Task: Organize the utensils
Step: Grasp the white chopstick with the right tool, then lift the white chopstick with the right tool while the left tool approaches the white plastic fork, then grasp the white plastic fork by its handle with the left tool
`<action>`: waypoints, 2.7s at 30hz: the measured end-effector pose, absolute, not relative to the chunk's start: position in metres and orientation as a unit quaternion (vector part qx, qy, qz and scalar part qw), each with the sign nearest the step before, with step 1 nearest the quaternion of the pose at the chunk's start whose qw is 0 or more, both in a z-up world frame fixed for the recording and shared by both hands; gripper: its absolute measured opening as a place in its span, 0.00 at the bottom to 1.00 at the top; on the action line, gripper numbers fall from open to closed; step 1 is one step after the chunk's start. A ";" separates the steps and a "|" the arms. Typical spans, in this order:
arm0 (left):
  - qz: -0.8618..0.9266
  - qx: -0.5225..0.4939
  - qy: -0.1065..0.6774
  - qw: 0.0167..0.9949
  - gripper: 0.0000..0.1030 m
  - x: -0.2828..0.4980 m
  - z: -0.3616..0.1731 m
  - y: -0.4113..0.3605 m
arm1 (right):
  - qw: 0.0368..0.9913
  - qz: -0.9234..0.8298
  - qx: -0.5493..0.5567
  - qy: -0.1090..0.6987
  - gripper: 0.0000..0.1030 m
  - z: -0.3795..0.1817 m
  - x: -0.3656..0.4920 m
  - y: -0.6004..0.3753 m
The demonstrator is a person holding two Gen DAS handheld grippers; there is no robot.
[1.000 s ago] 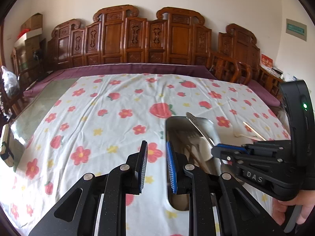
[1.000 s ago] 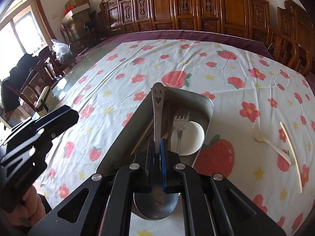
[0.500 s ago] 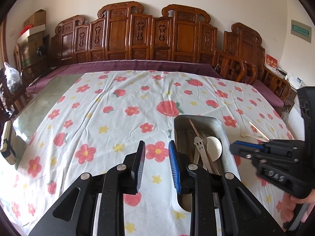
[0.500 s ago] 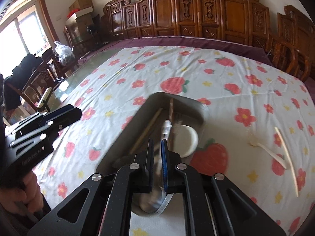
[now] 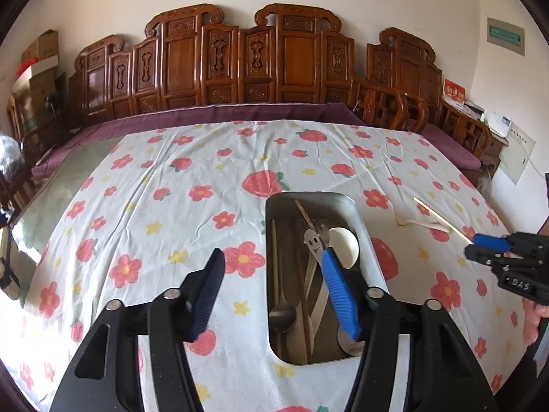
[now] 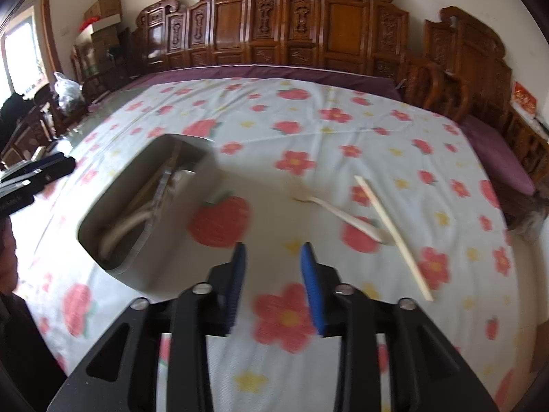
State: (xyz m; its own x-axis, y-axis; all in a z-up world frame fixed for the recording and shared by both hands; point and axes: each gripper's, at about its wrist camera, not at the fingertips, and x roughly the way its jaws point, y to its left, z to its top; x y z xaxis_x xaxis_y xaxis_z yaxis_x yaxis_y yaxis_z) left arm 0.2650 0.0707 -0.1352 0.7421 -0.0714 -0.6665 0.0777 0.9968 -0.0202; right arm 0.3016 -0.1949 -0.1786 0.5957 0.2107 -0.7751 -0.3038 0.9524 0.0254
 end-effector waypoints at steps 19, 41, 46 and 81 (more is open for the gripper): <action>-0.125 0.037 0.366 0.921 0.89 0.247 -0.141 -0.021 | 0.873 0.074 -0.063 0.479 0.43 -0.242 0.372 -0.304; -0.145 0.069 0.420 0.893 0.88 0.348 -0.168 -0.121 | 0.857 0.106 -0.060 0.500 0.06 -0.258 0.340 -0.338; -0.133 0.065 0.437 0.887 0.79 0.388 -0.175 -0.124 | 0.861 0.106 -0.061 0.493 0.06 -0.258 0.333 -0.339; -0.137 0.043 0.524 0.839 0.03 0.370 -0.212 -0.129 | 0.863 0.099 -0.031 0.494 0.06 -0.258 0.327 -0.345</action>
